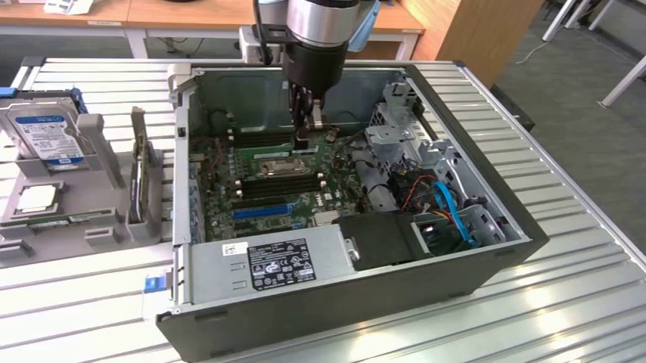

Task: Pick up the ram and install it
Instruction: 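Insert the ram into the slot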

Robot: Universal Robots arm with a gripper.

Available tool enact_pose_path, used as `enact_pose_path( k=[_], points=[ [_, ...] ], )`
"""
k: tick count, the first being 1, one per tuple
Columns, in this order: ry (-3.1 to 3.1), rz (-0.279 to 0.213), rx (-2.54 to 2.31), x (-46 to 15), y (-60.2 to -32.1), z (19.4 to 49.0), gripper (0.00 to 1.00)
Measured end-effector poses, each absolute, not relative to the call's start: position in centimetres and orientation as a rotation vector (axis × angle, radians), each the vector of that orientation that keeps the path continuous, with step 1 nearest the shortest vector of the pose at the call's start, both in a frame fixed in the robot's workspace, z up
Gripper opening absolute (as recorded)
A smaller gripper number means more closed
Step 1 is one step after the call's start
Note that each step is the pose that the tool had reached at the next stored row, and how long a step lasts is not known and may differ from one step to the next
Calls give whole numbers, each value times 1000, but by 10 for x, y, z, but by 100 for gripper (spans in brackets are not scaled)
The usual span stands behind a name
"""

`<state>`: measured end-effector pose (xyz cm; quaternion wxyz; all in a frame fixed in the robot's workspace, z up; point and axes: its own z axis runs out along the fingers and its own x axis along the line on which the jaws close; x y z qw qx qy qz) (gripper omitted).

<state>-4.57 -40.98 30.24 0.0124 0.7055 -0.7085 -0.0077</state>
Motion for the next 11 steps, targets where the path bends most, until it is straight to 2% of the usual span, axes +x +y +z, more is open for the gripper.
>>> enact_pose_path(
  k=[11],
  points=[
    [-2209, -24, 2199, -46, -410, 296, 12]
  ],
)
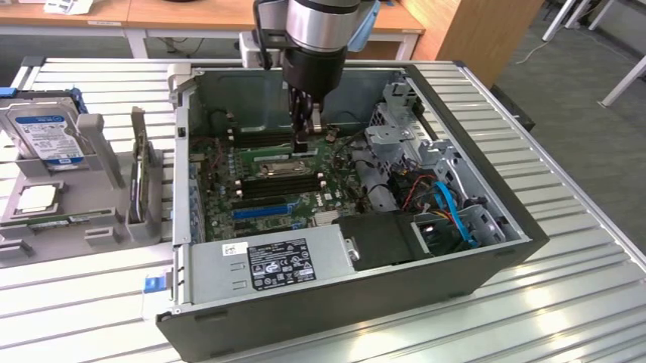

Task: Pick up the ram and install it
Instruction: 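Insert the ram into the slot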

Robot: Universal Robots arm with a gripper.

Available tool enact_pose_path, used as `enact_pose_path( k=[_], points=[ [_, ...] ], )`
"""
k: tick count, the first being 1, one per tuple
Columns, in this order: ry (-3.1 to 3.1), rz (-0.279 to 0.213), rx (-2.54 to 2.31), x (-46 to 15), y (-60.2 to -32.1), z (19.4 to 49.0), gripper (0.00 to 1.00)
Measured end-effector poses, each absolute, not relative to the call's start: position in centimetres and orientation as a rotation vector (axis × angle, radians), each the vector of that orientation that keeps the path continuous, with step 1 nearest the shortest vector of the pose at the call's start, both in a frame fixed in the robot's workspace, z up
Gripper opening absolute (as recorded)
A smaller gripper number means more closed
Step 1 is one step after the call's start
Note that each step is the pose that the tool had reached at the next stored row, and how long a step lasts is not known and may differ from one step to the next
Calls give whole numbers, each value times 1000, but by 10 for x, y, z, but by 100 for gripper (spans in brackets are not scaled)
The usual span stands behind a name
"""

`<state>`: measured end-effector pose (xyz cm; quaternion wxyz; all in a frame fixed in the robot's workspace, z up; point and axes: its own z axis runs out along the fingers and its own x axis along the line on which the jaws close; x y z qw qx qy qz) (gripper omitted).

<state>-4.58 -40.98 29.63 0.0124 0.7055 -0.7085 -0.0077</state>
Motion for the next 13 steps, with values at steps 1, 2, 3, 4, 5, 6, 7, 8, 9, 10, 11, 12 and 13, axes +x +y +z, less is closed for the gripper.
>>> enact_pose_path(
  k=[1, 2, 3, 4, 5, 6, 7, 8, 9, 10, 11, 12, 13],
  points=[
    [-2208, -24, 2199, -46, -410, 296, 12],
    [-2208, -24, 2199, -46, -410, 295, 12],
    [-2208, -24, 2199, -46, -410, 294, 12],
    [-2208, -24, 2199, -46, -410, 293, 12],
    [-2209, -24, 2199, -46, -410, 293, 12],
    [-2208, -24, 2199, -46, -410, 292, 12],
    [-2208, -24, 2199, -46, -410, 291, 12],
    [-2208, -24, 2199, -46, -410, 290, 12],
    [-2208, -24, 2199, -46, -410, 289, 12],
    [-2209, -24, 2199, -46, -410, 288, 12],
    [-2208, -24, 2199, -46, -410, 287, 12],
    [-2208, -24, 2199, -46, -410, 286, 12],
    [-2209, -24, 2199, -46, -410, 285, 12]
  ],
)
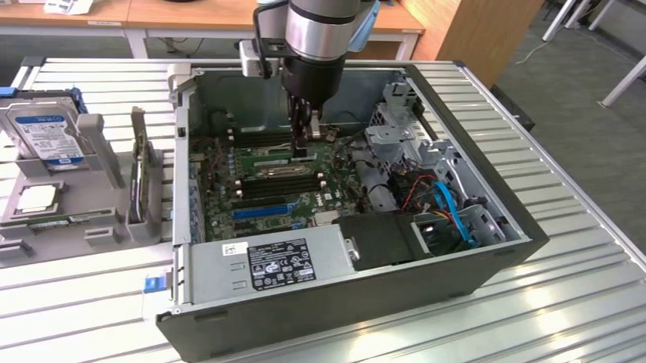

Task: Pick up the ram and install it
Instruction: 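Insert the ram into the slot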

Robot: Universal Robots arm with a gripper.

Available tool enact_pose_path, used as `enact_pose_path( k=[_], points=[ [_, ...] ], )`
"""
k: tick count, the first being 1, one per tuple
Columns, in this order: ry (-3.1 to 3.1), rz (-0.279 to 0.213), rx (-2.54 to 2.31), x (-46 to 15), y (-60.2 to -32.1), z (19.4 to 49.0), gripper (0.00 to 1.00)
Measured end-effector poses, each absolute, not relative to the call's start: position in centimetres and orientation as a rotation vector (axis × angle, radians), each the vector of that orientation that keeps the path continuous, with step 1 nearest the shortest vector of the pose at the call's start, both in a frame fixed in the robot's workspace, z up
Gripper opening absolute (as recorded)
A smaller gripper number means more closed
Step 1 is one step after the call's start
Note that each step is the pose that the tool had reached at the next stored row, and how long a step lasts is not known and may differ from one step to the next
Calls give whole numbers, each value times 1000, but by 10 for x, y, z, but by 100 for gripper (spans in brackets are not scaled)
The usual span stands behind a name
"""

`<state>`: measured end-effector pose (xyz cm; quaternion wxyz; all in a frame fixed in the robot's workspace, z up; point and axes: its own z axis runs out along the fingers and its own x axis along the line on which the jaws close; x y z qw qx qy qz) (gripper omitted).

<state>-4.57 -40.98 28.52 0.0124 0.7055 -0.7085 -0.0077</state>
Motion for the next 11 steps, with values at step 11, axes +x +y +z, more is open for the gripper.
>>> enact_pose_path(
  k=[11],
  points=[
    [-2208, -24, 2199, -46, -410, 276, 12]
  ],
)
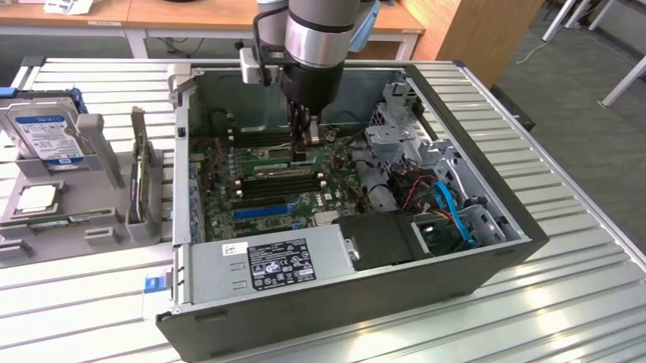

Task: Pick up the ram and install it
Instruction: 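Insert the ram into the slot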

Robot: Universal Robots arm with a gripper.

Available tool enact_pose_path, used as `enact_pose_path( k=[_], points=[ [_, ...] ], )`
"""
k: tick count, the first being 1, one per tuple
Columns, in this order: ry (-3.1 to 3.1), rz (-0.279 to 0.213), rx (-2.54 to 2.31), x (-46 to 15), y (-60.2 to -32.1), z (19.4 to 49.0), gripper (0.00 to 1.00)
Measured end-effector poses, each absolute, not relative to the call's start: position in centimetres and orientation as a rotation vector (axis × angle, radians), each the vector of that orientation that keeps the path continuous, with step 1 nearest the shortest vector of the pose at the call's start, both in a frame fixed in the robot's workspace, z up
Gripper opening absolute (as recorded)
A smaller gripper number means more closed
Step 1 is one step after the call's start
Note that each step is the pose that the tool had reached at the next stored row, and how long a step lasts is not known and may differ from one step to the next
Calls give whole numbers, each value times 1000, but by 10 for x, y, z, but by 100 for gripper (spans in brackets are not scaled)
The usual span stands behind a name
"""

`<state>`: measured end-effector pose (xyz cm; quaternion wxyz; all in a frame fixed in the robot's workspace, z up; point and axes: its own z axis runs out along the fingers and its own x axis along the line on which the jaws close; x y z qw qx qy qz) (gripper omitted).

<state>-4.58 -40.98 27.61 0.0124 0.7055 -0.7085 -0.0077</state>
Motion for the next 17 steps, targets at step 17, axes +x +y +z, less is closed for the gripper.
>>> enact_pose_path(
  k=[17],
  points=[
    [-2209, -24, 2199, -46, -410, 262, 12]
  ],
)
